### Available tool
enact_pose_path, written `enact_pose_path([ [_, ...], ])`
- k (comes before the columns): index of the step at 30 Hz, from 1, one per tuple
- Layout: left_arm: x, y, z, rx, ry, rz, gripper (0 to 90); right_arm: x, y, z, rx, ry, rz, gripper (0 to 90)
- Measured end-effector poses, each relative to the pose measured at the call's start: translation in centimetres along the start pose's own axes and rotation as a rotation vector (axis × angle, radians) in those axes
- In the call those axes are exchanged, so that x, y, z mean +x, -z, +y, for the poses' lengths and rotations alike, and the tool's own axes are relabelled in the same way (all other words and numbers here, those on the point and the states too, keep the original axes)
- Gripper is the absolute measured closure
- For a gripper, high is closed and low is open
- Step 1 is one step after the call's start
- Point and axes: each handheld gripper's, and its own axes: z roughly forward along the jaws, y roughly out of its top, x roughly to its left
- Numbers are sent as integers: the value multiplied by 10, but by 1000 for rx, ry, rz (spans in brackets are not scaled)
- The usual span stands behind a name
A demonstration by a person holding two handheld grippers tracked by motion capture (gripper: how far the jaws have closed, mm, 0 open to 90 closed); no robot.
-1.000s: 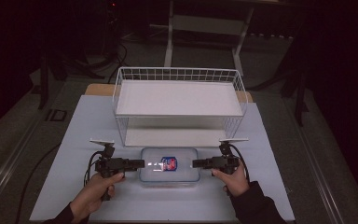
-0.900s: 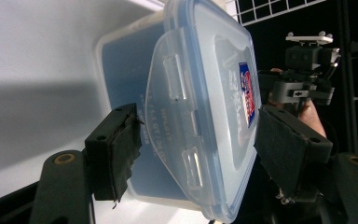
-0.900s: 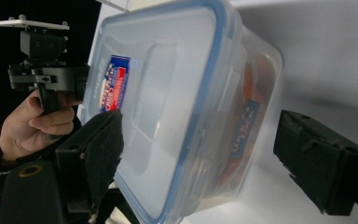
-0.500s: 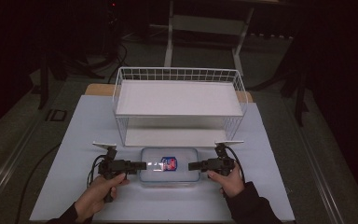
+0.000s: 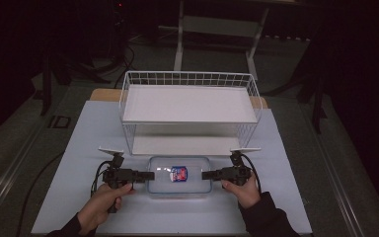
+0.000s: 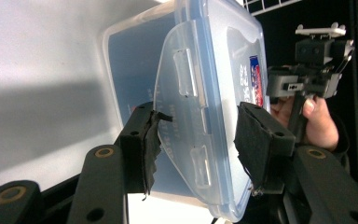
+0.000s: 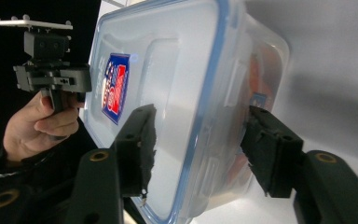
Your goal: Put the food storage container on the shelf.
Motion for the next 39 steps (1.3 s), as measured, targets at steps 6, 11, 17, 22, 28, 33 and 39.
enact_pose_path([
  [6, -5, 2, -4, -5, -9, 5, 513, 2, 4, -4, -10, 22, 4, 495],
  [11, -9, 4, -6, -5, -28, 15, 518, 8, 7, -7, -18, 36, -14, 502],
  [17, -15, 0, -6, -24, -58, 18, 523, 12, 12, -8, -43, 67, -38, 504],
  [22, -22, -1, -2, -42, -98, 21, 522, 15, 19, -6, -71, 94, -49, 502],
  [28, -31, -1, 12, -84, -130, 14, 523, 19, 27, 2, -108, 112, -52, 502],
  [33, -35, -9, 22, -123, -163, 14, 523, 17, 34, 11, -152, 122, -58, 501],
  [39, -33, -19, 35, -138, -175, 14, 523, 10, 38, 21, -191, 127, -66, 500],
])
